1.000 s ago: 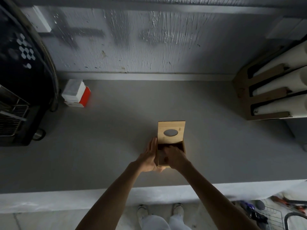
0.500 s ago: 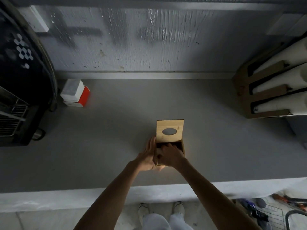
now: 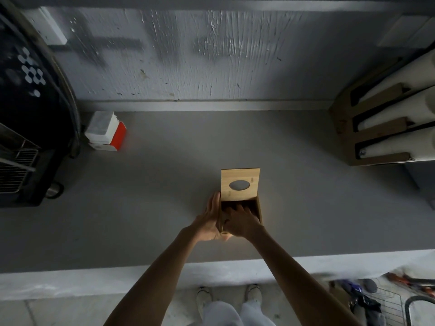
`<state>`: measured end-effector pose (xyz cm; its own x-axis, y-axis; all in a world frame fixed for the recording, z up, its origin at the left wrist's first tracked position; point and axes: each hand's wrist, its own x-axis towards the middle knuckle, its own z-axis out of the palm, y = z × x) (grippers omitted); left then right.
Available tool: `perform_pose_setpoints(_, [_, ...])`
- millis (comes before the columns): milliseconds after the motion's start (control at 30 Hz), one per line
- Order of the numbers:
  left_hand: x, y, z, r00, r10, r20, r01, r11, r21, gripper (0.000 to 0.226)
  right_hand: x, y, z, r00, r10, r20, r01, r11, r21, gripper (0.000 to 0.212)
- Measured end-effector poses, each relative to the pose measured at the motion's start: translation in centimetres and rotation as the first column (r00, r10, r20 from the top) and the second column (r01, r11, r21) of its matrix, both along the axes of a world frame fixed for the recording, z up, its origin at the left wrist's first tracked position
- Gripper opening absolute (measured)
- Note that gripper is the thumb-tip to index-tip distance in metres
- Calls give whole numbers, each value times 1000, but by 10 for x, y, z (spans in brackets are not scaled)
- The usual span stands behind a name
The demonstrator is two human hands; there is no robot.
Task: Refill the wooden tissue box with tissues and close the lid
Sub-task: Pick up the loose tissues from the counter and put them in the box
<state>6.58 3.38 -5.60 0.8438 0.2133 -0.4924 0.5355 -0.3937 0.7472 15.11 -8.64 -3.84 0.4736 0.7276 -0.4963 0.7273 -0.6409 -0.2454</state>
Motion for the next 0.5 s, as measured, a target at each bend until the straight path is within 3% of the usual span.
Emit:
perform_pose_setpoints(67, [2,-1,-6,999,33,20,-32,998,-56,66,-3,0,4,1000,-24,6,24,1000,16,43])
perform_pose_setpoints(100, [4,-1,-9,998,46,33,-44,997,-65,63,-5,0,6,999,-30,22,29,999,28,43])
perform_pose_setpoints(200, [6,-1,-12,995,100,26,-96,988,-125,91,-11,-2,12,998,4,68,-8,998,60,36])
perform_pose_setpoints(300, [1,1,-9,1000,25,6,-24,994,-106,129,-18,-8,12,994,-73,83,57,982,179,35])
perform_pose_setpoints(367, [-1,1,-8,994,-105,34,102,993,64,144,-23,-20,17,986,-145,87,108,935,336,35])
perform_pose_setpoints(433, [-3,1,-13,965,-248,78,221,940,259,151,-28,-39,26,963,-269,36,211,826,523,28])
perform_pose_setpoints(500, [-4,3,-14,942,-317,108,271,911,310,151,-29,-59,34,906,-424,14,321,707,630,24])
